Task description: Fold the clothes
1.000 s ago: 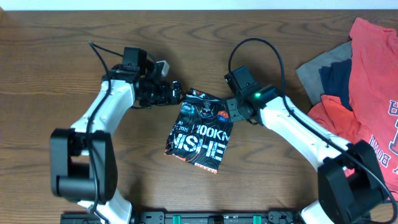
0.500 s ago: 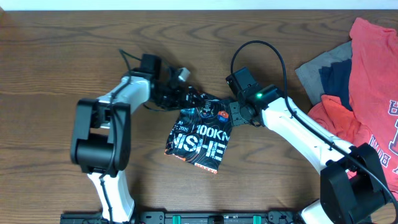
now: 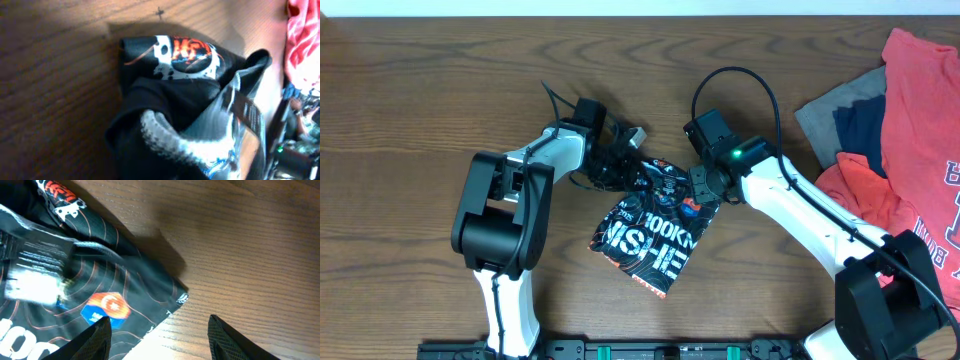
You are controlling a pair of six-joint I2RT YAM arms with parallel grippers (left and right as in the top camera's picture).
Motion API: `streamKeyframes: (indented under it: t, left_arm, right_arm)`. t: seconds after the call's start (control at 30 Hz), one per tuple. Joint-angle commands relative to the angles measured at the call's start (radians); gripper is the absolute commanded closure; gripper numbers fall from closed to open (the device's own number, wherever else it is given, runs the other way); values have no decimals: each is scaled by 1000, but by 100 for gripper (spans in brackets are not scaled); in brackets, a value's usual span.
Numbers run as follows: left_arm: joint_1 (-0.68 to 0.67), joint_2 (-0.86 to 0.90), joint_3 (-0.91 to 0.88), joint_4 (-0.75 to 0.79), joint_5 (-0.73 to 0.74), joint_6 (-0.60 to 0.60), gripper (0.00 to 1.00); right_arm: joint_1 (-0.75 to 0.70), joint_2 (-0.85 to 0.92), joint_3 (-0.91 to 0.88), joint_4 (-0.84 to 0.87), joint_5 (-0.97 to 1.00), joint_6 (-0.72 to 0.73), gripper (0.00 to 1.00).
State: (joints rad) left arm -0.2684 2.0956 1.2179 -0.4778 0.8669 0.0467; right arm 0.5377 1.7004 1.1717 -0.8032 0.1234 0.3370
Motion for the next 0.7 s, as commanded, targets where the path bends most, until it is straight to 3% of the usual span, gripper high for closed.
streamKeyframes:
  t: [0.0, 0.27, 0.67]
  left_arm:
    - [2, 41, -21, -1, -75, 4, 94]
    - [57, 29, 1, 29, -76, -14, 94]
    - [520, 15, 187, 74, -146, -169, 94]
  right_arm:
    - [-8, -22, 12, -2, 4, 18, 40]
    - [-30, -70, 12, -11, 13, 59, 41]
    - [-127, -219, 12, -105, 11, 59, 38]
